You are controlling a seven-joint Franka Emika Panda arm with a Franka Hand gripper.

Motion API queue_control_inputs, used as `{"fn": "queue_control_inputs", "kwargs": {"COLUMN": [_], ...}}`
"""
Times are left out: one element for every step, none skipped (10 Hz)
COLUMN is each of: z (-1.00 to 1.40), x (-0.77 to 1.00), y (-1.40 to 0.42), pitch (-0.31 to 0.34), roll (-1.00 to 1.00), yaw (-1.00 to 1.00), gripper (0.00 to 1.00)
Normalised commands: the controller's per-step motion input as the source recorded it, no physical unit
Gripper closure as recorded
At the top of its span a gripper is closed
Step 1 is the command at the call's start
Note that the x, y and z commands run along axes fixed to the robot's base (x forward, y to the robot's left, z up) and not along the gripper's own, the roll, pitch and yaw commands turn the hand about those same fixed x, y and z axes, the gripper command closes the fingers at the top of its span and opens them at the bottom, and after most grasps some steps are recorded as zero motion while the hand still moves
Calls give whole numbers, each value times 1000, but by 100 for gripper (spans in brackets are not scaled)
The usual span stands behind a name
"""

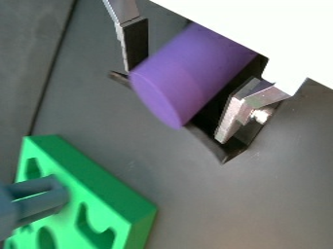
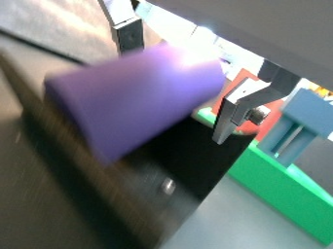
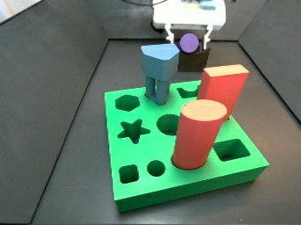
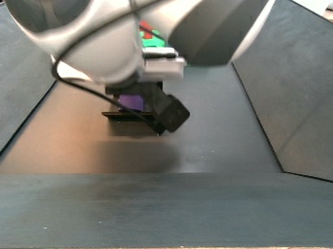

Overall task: Pick up the round object. Move up. Place the round object on the fixture. Regrasp the round object. Move to above the board. Insert the round object.
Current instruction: Regrasp the round object.

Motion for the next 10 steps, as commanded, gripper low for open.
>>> {"fn": "queue_control_inputs", "kwargs": {"z": [1000, 1000, 1000, 816, 696, 452, 197, 830, 749, 623], "x": [-22, -30, -35, -36, -37, -27, -24, -125, -110, -123], "y": [2, -2, -1, 3, 2, 4, 4, -819, -765, -635], "pitch": [46, 46, 52, 59, 63, 63, 56, 58, 55, 45], "roll": [-5, 26, 43, 54, 55, 57, 52, 1000, 1000, 1000], "yaw": [8, 2, -5, -13, -14, -21, -30, 20, 20, 19], "gripper": [0, 0, 0, 0, 0, 0, 0, 0, 0, 0]}}
